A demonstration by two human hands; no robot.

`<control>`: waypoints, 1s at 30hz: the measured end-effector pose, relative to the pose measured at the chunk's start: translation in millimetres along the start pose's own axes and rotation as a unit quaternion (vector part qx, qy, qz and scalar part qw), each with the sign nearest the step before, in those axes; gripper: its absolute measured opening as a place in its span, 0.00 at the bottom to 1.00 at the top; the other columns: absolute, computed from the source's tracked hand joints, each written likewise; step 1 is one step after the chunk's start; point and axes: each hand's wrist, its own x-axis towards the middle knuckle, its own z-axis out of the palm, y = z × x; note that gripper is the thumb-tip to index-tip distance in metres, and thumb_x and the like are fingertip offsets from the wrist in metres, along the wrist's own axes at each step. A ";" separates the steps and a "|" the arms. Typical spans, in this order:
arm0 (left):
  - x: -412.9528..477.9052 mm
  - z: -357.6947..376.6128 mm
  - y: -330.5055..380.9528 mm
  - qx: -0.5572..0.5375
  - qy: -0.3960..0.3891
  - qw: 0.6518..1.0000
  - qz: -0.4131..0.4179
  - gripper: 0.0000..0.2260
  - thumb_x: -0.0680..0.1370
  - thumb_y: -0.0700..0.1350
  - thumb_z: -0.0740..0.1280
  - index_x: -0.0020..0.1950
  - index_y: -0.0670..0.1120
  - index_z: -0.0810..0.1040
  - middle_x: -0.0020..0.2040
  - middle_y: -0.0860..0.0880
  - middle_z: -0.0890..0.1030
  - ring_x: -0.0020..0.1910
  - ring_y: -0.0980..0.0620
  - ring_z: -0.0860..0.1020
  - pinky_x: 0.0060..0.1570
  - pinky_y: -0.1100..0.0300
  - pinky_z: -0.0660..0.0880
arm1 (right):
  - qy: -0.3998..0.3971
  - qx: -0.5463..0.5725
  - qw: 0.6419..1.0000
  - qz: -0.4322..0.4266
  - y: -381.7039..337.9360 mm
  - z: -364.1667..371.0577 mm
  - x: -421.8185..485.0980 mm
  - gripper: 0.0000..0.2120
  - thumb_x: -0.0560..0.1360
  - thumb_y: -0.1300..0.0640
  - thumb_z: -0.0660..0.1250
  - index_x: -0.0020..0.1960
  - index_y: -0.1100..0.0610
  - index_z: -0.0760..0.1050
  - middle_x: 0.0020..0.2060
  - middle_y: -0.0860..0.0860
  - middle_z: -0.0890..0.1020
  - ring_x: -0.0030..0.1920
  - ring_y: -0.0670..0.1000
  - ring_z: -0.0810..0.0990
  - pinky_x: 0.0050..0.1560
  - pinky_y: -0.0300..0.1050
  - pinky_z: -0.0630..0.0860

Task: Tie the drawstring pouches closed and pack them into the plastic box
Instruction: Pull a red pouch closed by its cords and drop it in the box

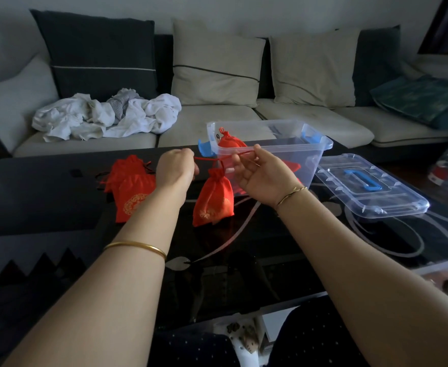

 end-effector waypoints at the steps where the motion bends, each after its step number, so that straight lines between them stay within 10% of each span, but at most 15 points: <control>1: -0.4 0.9 0.2 -0.021 -0.002 0.999 -0.023 0.16 0.78 0.43 0.57 0.30 0.42 0.70 0.37 0.44 0.79 0.36 0.48 0.75 0.42 0.55 0.72 | -0.009 0.023 1.000 0.001 1.5 -0.4 1.9 0.19 0.81 0.52 0.55 0.34 0.58 0.68 0.34 0.55 0.83 0.33 0.50 0.83 0.32 0.38 0.79; 7: -1.0 -0.3 0.1 -0.349 -0.103 0.924 -0.115 0.15 0.80 0.42 0.54 0.33 0.46 0.63 0.29 0.47 0.81 0.36 0.49 0.81 0.51 0.55 0.74 | 0.061 -0.058 0.996 -0.025 5.5 -1.2 4.8 0.16 0.81 0.52 0.56 0.37 0.57 0.69 0.27 0.50 0.75 0.26 0.47 0.75 0.31 0.39 0.75; 11: 2.2 1.5 1.8 -0.460 -0.092 0.876 -0.114 0.16 0.81 0.42 0.54 0.32 0.44 0.62 0.23 0.49 0.66 0.23 0.52 0.68 0.38 0.53 0.80 | 0.093 -0.127 0.986 -0.046 2.1 -6.6 6.8 0.16 0.81 0.52 0.57 0.36 0.56 0.68 0.27 0.50 0.70 0.27 0.47 0.68 0.30 0.39 0.68; 18: -4.4 5.2 2.1 -0.156 -0.164 0.974 0.019 0.14 0.80 0.42 0.60 0.35 0.42 0.73 0.27 0.49 0.72 0.23 0.55 0.70 0.30 0.60 0.77 | 0.101 -0.208 0.963 -0.138 -3.1 -2.3 2.9 0.15 0.80 0.56 0.59 0.35 0.58 0.70 0.28 0.52 0.74 0.24 0.47 0.69 0.28 0.40 0.68; 30: -10.2 13.7 -1.0 0.041 -0.258 0.953 0.150 0.09 0.76 0.44 0.69 0.35 0.46 0.78 0.32 0.49 0.77 0.30 0.53 0.74 0.39 0.56 0.74 | 0.059 -0.359 0.916 -0.170 -2.0 9.7 -0.7 0.19 0.81 0.51 0.53 0.43 0.61 0.76 0.32 0.54 0.80 0.22 0.48 0.69 0.25 0.39 0.65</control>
